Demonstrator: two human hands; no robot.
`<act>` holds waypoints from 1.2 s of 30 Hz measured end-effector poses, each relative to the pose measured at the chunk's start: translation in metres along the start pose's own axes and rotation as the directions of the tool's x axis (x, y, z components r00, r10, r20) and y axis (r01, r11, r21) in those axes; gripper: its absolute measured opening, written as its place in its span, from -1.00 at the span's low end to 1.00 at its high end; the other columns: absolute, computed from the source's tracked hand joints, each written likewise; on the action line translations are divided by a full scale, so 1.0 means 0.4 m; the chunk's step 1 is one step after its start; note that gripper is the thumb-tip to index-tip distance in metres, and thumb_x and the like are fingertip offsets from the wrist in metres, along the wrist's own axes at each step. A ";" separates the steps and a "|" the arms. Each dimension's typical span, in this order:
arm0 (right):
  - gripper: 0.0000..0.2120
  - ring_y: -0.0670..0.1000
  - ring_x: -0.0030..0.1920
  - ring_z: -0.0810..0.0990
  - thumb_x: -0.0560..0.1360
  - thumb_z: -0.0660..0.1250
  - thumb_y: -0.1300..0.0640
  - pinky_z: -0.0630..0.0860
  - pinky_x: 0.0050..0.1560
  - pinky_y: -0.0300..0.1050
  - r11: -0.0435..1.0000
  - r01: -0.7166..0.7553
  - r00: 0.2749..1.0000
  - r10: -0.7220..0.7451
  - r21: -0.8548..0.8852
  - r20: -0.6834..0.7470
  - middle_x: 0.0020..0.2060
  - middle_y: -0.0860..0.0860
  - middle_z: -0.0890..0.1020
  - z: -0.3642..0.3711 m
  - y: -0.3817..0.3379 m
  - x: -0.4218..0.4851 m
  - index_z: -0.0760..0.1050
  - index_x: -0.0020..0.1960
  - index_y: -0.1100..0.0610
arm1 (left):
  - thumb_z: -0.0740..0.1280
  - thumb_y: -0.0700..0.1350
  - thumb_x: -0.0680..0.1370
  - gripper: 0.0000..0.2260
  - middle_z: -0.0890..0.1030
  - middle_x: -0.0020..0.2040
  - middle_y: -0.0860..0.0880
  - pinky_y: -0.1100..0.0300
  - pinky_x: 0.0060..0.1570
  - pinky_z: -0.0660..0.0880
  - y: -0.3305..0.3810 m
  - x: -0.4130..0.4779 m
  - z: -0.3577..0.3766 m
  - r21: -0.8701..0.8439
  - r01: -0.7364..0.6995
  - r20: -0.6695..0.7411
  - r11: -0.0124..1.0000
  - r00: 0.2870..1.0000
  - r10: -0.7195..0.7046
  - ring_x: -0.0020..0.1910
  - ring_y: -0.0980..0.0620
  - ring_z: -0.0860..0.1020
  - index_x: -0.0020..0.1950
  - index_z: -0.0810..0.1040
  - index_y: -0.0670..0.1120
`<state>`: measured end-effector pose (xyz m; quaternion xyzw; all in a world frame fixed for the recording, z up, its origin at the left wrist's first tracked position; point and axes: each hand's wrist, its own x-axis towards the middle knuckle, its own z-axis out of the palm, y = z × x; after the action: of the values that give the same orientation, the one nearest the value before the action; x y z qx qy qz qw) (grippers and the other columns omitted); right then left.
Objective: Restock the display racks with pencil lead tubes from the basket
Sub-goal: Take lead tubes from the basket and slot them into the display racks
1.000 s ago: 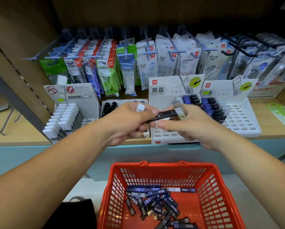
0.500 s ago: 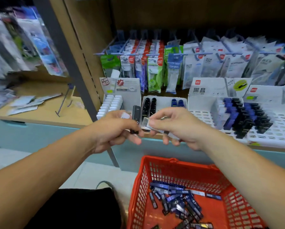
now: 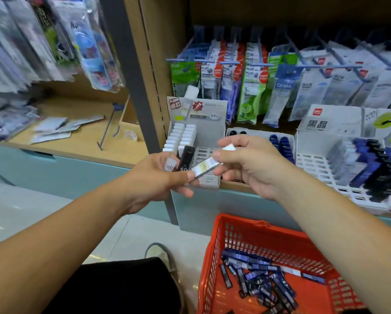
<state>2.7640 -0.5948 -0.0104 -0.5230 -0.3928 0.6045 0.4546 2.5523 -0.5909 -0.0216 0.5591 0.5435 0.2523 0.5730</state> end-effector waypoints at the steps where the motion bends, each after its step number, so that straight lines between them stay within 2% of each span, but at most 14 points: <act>1: -0.75 0.09 -0.36 0.69 0.52 0.43 0.40 0.61 -0.41 -0.18 0.999 0.014 1.000 -0.013 0.051 -0.029 -0.17 0.25 0.68 0.007 0.005 0.007 0.52 0.18 0.29 | 0.45 -0.20 0.59 -0.64 0.75 -0.02 -0.19 0.28 -0.54 0.13 -0.010 0.005 -0.010 -0.023 0.021 -0.013 1.000 1.000 -0.021 -0.07 -0.16 0.74 0.27 0.42 -0.33; 3: -0.83 0.14 -0.27 0.73 0.55 0.42 0.38 0.68 -0.27 -0.13 0.997 0.078 0.993 -0.075 0.027 -0.087 -0.15 0.24 0.70 0.019 0.023 0.021 0.54 0.12 0.28 | 0.44 -0.21 0.60 -0.66 0.75 -0.04 -0.20 0.30 -0.55 0.13 -0.027 0.011 -0.028 -0.029 0.062 -0.049 0.998 0.997 -0.063 -0.06 -0.14 0.75 0.28 0.43 -0.32; 5: -0.89 0.14 -0.22 0.74 0.56 0.41 0.36 0.69 -0.19 -0.11 0.973 0.176 0.972 -0.195 -0.150 -0.129 -0.20 0.20 0.71 0.029 0.041 0.034 0.58 0.05 0.21 | 0.44 -0.19 0.60 -0.72 0.75 -0.07 -0.21 0.31 -0.56 0.14 -0.042 0.015 -0.049 -0.022 0.095 -0.103 0.995 0.990 -0.097 -0.07 -0.15 0.75 0.23 0.45 -0.24; 9: -0.81 0.00 -0.22 0.73 0.61 0.34 0.32 0.69 -0.12 -0.16 0.862 0.311 0.933 -0.357 -0.401 -0.044 -0.23 0.09 0.70 0.063 0.068 0.057 0.63 -0.03 0.07 | 0.49 -0.11 0.58 -0.78 0.75 -0.07 -0.20 0.30 -0.55 0.17 -0.053 0.017 -0.083 0.005 0.111 -0.155 0.994 0.982 -0.109 -0.11 -0.12 0.75 0.06 0.48 -0.16; 12: -0.77 -0.03 -0.25 0.73 0.61 0.33 0.32 0.69 -0.13 -0.13 0.831 0.324 0.930 -0.369 -0.453 -0.011 -0.23 0.10 0.69 0.086 0.090 0.078 0.63 -0.04 0.02 | 0.51 -0.10 0.56 -0.77 0.75 -0.08 -0.18 0.27 -0.50 0.18 -0.060 0.019 -0.088 0.018 0.105 -0.160 0.994 0.982 -0.101 -0.13 -0.08 0.75 0.05 0.52 -0.18; 17: -0.69 -0.04 -0.28 0.72 0.57 0.39 0.30 0.70 -0.08 0.07 0.765 0.349 0.895 -0.443 -0.542 -0.048 -0.15 -0.02 0.67 0.094 0.116 0.106 0.53 -0.04 -0.14 | 0.50 -0.14 0.57 -0.79 0.75 -0.11 -0.16 0.23 -0.47 0.17 -0.070 0.020 -0.082 0.018 0.105 -0.129 0.994 0.986 -0.102 -0.12 -0.08 0.76 0.03 0.49 -0.16; 21: -0.73 0.07 -0.28 0.71 0.49 0.51 0.28 0.68 -0.10 0.17 0.769 0.364 0.869 -0.484 -0.526 -0.107 -0.20 0.08 0.65 0.089 0.117 0.132 0.51 -0.11 -0.05 | 0.50 -0.16 0.56 -0.79 0.75 -0.12 -0.17 0.21 -0.45 0.18 -0.072 0.022 -0.079 0.009 0.096 -0.133 0.995 0.987 -0.094 -0.13 -0.09 0.76 0.03 0.49 -0.16; 24: -0.86 0.02 -0.26 0.65 0.48 0.53 0.25 0.63 -0.08 -0.01 0.635 0.447 0.814 -0.581 -0.630 -0.009 -0.32 -0.08 0.62 0.094 0.119 0.149 0.60 -0.14 0.08 | 0.49 -0.22 0.56 -0.79 0.74 -0.09 -0.22 0.21 -0.43 0.17 -0.070 0.023 -0.079 -0.041 0.079 -0.130 0.996 0.988 -0.084 -0.11 -0.07 0.76 0.10 0.52 -0.21; 26: -0.93 -0.05 -0.27 0.56 0.48 0.52 0.27 0.57 -0.07 -0.09 0.516 0.515 0.765 -0.637 -0.684 0.095 -0.29 -0.12 0.60 0.104 0.121 0.151 0.66 -0.09 0.14 | 0.46 -0.27 0.57 -0.79 0.73 -0.06 -0.24 0.24 -0.45 0.18 -0.066 0.020 -0.077 -0.090 0.073 -0.112 0.993 0.990 -0.083 -0.10 -0.06 0.75 0.15 0.52 -0.23; 28: -0.91 -0.03 -0.23 0.52 0.50 0.48 0.28 0.55 -0.07 -0.05 0.438 0.540 0.749 -0.639 -0.719 0.174 -0.19 -0.07 0.55 0.110 0.128 0.153 0.70 -0.03 0.14 | 0.43 -0.29 0.59 -0.78 0.73 0.00 -0.26 0.30 -0.50 0.20 -0.061 0.016 -0.073 -0.129 0.078 -0.090 0.989 0.992 -0.090 -0.07 -0.06 0.75 0.20 0.50 -0.26; 30: -0.84 -0.05 -0.23 0.51 0.53 0.43 0.29 0.51 -0.08 -0.10 0.467 0.510 0.781 -0.604 -0.722 0.161 -0.15 -0.08 0.47 0.109 0.130 0.149 0.72 0.02 0.08 | 0.43 -0.29 0.59 -0.69 0.72 0.04 -0.28 0.34 -0.53 0.22 -0.057 0.012 -0.069 -0.140 0.075 -0.070 0.987 0.994 -0.086 -0.04 -0.06 0.75 0.29 0.46 -0.35; 33: -0.68 -0.21 -0.27 0.51 0.50 0.29 0.40 0.44 -0.15 -0.35 0.655 0.429 0.849 -0.527 -0.622 0.031 -0.10 -0.03 0.54 0.099 0.091 0.119 0.70 0.06 0.09 | 0.43 -0.27 0.60 -0.72 0.74 0.02 -0.23 0.34 -0.54 0.22 -0.046 0.006 -0.060 -0.126 0.040 -0.053 0.991 0.997 -0.047 -0.02 -0.06 0.75 0.26 0.51 -0.32; 34: -0.68 -0.21 -0.31 0.53 0.49 0.28 0.41 0.46 -0.23 -0.33 0.751 0.392 0.885 -0.466 -0.531 -0.005 -0.08 0.02 0.61 0.095 0.071 0.104 0.69 0.05 0.09 | 0.43 -0.25 0.60 -0.80 0.74 0.01 -0.20 0.34 -0.53 0.21 -0.038 0.002 -0.053 -0.114 0.026 -0.039 0.993 0.999 -0.031 -0.02 -0.06 0.74 0.19 0.55 -0.26; 36: -0.80 -0.07 -0.34 0.60 0.53 0.36 0.35 0.50 -0.40 -0.13 0.890 0.316 0.944 -0.328 -0.328 0.020 -0.11 0.14 0.69 0.086 0.044 0.069 0.67 0.05 0.13 | 0.43 -0.24 0.60 -0.95 0.75 -0.01 -0.16 0.30 -0.50 0.17 -0.016 -0.008 -0.031 -0.089 -0.005 -0.003 0.996 1.000 0.005 -0.07 -0.06 0.74 0.03 0.59 -0.14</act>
<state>2.7265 -0.5729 -0.0297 -0.5294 -0.5605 0.4377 0.4626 2.5383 -0.5909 -0.0235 0.5340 0.5310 0.2786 0.5961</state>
